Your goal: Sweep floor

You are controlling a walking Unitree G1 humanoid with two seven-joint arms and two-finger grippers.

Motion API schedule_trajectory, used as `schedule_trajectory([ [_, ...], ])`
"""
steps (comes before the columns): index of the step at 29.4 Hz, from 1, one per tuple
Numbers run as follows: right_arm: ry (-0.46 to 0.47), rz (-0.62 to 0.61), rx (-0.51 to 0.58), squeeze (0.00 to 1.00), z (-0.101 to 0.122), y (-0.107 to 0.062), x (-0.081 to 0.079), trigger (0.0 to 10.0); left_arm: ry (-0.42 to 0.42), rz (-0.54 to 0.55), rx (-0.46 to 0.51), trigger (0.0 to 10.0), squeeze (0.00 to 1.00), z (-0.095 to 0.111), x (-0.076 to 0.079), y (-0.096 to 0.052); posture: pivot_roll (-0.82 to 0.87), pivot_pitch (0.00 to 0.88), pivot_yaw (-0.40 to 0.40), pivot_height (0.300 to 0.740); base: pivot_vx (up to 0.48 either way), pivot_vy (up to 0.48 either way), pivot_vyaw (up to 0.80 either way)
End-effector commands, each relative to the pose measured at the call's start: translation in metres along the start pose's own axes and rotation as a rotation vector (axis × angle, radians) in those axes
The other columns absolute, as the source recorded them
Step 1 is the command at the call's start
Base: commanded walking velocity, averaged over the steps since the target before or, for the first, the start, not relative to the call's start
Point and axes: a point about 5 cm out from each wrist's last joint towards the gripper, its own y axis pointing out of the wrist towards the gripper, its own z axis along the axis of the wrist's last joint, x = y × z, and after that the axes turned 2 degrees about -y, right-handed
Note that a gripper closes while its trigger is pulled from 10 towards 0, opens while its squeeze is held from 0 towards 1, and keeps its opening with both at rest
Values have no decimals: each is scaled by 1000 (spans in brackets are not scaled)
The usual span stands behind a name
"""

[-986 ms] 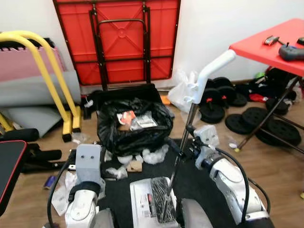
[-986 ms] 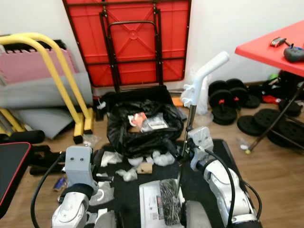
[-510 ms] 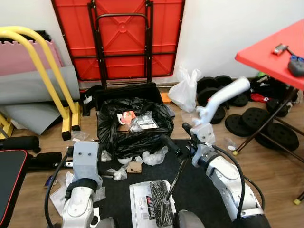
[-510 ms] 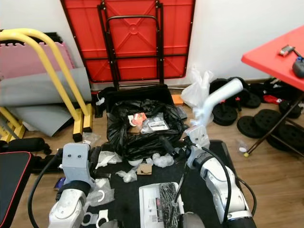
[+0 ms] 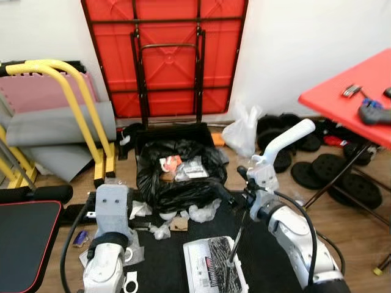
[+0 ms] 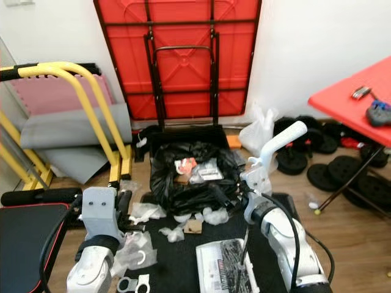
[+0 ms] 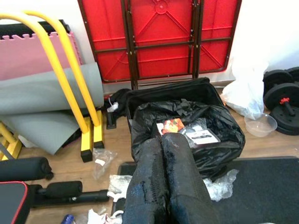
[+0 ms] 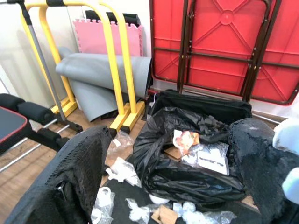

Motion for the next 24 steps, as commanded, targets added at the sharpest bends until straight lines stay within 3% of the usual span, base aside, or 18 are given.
schedule_trajectory([
  [1,-11,-4,42,0,10,1,3,10000,4,74,-4,10000,0,-2,-4,-1,-101,0,-66,740,0,0,0],
  [5,21,-4,35,0,9,1,5,10000,4,73,-4,10000,0,-2,-4,-1,-98,0,-70,740,0,0,0],
  [7,125,-21,21,0,6,2,19,10000,5,71,-6,10000,0,-3,-3,-2,-88,0,-64,740,0,0,0],
  [9,125,-21,21,0,6,2,19,10000,5,71,-6,10000,0,-3,-3,-2,-88,0,-64,740,0,0,0],
  [13,163,-87,51,0,8,4,51,10000,7,64,-12,10000,0,-2,-4,-6,-68,0,-52,740,0,0,0],
  [16,171,-84,108,0,18,7,59,10000,9,60,-15,10000,0,-2,-5,-9,-59,0,-51,740,0,0,0],
  [24,215,-49,224,0,36,25,58,10000,21,44,-18,10000,0,2,-9,-20,-18,15,-44,740,0,0,0],
])
